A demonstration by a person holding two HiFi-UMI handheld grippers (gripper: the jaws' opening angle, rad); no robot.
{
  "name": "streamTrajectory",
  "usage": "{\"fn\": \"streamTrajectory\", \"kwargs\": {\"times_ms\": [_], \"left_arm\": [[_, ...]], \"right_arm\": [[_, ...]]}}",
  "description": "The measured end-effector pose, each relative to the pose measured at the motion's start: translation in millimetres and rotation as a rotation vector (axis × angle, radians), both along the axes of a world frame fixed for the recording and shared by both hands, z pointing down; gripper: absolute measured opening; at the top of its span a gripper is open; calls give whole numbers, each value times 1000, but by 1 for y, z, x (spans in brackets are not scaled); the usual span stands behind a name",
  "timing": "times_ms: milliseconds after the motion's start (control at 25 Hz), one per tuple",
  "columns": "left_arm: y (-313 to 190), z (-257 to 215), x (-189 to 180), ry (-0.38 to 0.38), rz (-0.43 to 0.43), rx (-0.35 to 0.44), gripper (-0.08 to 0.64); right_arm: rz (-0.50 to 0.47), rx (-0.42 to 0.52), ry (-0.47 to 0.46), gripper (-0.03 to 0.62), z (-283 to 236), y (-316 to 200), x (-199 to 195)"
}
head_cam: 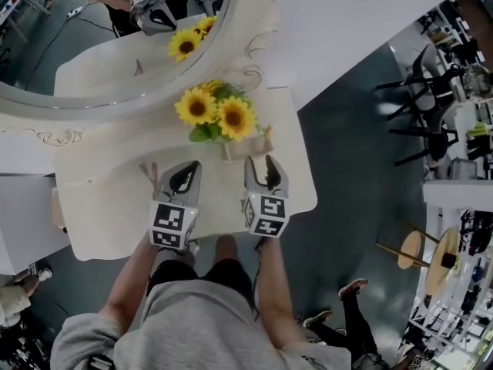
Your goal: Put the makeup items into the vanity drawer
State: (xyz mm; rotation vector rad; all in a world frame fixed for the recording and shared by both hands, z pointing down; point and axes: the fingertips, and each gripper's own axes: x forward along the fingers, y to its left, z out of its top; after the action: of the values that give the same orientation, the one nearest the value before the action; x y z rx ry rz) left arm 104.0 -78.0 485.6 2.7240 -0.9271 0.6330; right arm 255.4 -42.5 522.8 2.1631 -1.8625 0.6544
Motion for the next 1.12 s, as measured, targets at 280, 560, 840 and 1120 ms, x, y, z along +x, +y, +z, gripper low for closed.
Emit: {"fn": "streamTrajectory", "kwargs": {"times_ms": [280, 560, 840, 1120], "left_arm": [[7, -38, -13, 51, 24, 65, 11], [17, -79, -25, 106, 61, 142, 11], [28, -97, -42, 132, 94, 174, 11], [38, -97, -51, 141, 122, 178, 11]], "right_arm": [[12, 68, 65, 199, -54, 20, -18], [32, 141, 129, 198, -101, 42, -44], [49, 201, 216, 122, -133, 62, -75], [65, 223, 242, 46, -141, 82, -96]]}}
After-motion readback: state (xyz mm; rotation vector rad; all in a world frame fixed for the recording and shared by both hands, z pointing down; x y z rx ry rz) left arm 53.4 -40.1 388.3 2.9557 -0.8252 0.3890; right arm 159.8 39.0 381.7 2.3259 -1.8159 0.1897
